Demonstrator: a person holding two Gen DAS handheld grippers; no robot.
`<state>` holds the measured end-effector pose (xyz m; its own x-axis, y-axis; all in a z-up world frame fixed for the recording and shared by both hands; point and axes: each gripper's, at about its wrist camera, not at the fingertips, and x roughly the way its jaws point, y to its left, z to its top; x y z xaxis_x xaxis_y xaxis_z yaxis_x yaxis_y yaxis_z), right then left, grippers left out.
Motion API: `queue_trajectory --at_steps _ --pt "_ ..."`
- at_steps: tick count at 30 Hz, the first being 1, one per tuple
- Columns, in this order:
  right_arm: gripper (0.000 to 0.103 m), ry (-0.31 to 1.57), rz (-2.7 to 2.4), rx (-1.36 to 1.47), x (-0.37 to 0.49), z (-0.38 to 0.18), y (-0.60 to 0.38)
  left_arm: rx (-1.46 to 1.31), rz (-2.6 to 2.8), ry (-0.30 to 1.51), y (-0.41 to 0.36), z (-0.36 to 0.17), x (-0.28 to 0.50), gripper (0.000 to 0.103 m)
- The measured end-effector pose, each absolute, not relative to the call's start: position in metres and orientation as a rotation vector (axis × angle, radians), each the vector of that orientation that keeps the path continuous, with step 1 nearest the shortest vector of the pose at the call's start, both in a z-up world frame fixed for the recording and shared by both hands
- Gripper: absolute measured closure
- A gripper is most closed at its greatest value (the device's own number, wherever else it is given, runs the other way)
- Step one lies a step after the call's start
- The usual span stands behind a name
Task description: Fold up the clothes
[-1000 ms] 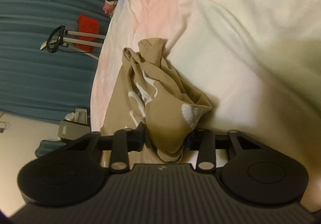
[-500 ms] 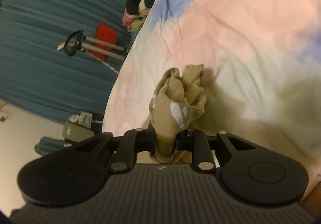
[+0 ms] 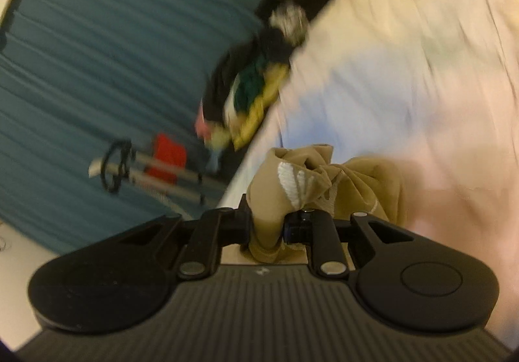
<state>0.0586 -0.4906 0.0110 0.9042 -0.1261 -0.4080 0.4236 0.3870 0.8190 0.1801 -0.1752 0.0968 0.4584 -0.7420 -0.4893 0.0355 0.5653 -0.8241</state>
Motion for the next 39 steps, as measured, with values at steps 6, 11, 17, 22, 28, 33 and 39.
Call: queue_trajectory --at_steps 6,11,17,22,28,33,39 --pt "0.082 0.213 -0.395 1.025 0.098 0.019 -0.538 -0.780 -0.655 0.882 -0.253 0.125 0.232 0.081" --pt "0.082 0.224 -0.441 0.986 0.123 -0.019 -0.560 -0.692 -0.649 0.898 -0.281 0.064 0.254 0.080" --pt "0.082 0.365 -0.448 1.033 0.104 -0.116 -0.546 -0.564 -0.657 0.991 -0.259 -0.033 0.243 0.080" --pt "0.082 0.420 -0.444 1.095 0.068 -0.160 -0.523 -0.456 -0.671 1.000 -0.231 -0.068 0.214 0.075" --pt "0.075 0.502 -0.487 1.154 0.042 -0.179 -0.506 -0.279 -0.649 0.930 -0.213 -0.067 0.173 0.065" --pt "0.075 0.547 -0.535 1.087 0.020 -0.141 -0.491 -0.218 -0.657 0.871 -0.206 -0.028 0.146 0.053" --pt "0.070 0.539 -0.511 0.973 -0.008 -0.080 -0.470 -0.131 -0.659 0.719 -0.194 0.048 0.098 0.029"
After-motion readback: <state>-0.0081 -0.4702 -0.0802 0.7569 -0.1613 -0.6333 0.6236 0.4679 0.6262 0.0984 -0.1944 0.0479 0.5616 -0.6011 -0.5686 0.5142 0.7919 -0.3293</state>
